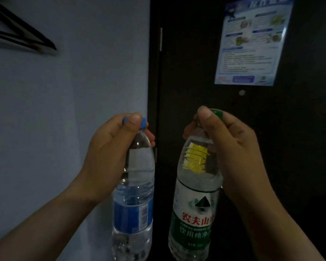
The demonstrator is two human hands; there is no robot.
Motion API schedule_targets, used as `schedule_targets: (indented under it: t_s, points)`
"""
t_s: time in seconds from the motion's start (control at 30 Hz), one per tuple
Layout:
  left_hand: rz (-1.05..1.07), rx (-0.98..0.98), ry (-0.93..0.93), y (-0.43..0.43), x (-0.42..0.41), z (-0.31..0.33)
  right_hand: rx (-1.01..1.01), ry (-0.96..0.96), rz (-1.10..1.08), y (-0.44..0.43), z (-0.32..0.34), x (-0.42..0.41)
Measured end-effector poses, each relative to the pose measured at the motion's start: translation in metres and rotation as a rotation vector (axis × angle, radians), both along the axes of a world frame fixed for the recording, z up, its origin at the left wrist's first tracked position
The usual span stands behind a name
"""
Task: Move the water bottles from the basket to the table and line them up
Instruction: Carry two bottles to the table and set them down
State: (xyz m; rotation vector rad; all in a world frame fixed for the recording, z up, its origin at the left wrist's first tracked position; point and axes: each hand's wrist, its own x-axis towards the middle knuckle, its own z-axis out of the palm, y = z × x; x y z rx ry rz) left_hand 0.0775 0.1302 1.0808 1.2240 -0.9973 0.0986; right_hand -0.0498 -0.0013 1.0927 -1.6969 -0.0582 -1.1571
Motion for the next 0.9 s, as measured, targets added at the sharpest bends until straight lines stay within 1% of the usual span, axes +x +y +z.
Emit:
schedule_targets:
  t_s: [0.13, 0.3, 0.37, 0.43, 0.5, 0.57, 0.63, 0.9]
  points:
    - [0.152, -0.026, 0.053, 0.002, -0.004, 0.003, 0.011, 0.031, 0.167, -0.012, 0.004, 0.021]
    - [0.359, 0.007, 0.056, 0.024, -0.015, -0.005, -0.025, 0.062, 0.358, -0.006, 0.003, 0.052]
    - [0.437, 0.017, 0.043, 0.04, -0.021, -0.003, -0.003, 0.078, 0.44, 0.005, 0.003, 0.064]
    - [0.516, 0.021, 0.023, 0.057, -0.028, 0.0, 0.03, 0.083, 0.552, 0.017, 0.002, 0.073]
    - [0.607, 0.018, 0.006, 0.072, -0.037, 0.001, 0.006, 0.06, 0.65, 0.031, 0.001, 0.079]
    - [0.7, 0.028, -0.011, 0.087, -0.047, 0.003, 0.03, 0.037, 0.732, 0.047, 0.0, 0.083]
    - [0.773, 0.045, -0.026, 0.102, -0.058, 0.005, 0.052, 0.011, 0.782, 0.063, -0.001, 0.083]
    - [0.988, 0.004, -0.013, 0.184, -0.12, 0.01, -0.002, -0.007, 0.973, 0.152, 0.004, 0.062]
